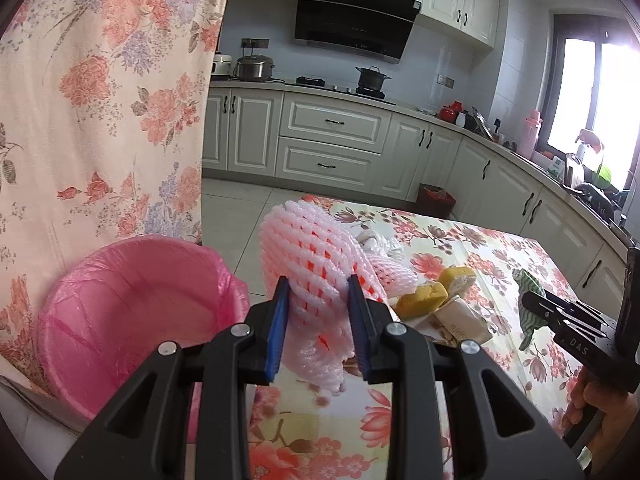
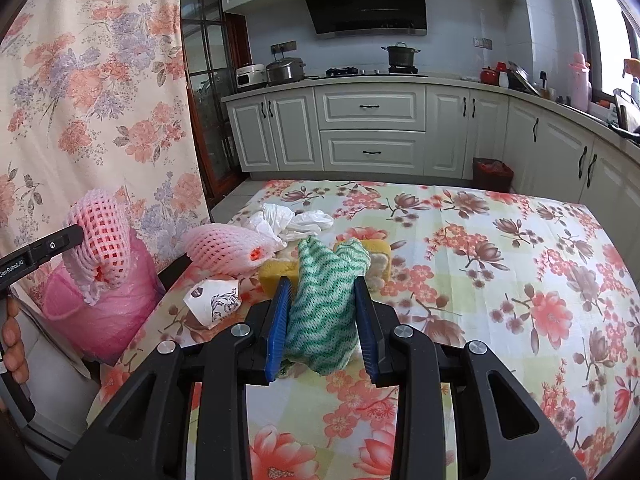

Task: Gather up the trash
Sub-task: 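Carry the cloth with the right gripper to the wastebasket while the left gripper carries a pink foam net there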

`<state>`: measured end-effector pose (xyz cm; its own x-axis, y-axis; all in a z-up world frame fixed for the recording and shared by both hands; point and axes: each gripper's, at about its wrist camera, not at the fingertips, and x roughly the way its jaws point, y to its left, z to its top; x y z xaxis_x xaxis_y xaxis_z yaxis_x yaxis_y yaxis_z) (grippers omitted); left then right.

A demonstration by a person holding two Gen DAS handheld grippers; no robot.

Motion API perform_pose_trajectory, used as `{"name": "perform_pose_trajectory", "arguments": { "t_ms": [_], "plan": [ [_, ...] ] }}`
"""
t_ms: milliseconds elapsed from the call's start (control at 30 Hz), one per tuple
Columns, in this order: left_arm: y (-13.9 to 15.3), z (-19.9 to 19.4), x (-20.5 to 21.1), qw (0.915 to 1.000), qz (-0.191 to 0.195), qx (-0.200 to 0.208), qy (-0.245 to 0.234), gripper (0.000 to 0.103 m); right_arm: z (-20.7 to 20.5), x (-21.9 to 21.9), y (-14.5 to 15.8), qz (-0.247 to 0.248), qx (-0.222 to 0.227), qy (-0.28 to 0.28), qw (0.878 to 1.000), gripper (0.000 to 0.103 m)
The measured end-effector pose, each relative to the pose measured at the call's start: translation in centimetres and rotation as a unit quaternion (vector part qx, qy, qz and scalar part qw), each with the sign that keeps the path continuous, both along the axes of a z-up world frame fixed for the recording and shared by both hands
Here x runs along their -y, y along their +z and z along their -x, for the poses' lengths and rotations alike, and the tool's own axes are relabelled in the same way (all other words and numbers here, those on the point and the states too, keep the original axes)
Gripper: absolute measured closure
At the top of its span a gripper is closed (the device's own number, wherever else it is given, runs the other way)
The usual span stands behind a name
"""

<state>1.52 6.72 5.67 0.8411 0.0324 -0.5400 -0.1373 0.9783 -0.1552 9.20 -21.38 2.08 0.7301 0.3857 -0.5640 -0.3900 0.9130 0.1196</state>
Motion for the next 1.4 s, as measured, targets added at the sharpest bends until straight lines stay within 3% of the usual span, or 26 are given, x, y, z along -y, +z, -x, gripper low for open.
{"name": "perform_pose_trajectory", "arguments": {
  "t_ms": [667,1400],
  "plan": [
    [1.5,4.4,-8.4,0.9948,0.000,0.023,0.099,0.074,0.3,-9.7,3.1,-0.003,0.017,0.086,0.996,0.072],
    [0.4,7.7,-13.7,0.9859,-0.002,0.019,0.167,0.073,1.3,-22.8,3.8,0.001,0.005,0.201,0.980,0.072]
  ]
}}
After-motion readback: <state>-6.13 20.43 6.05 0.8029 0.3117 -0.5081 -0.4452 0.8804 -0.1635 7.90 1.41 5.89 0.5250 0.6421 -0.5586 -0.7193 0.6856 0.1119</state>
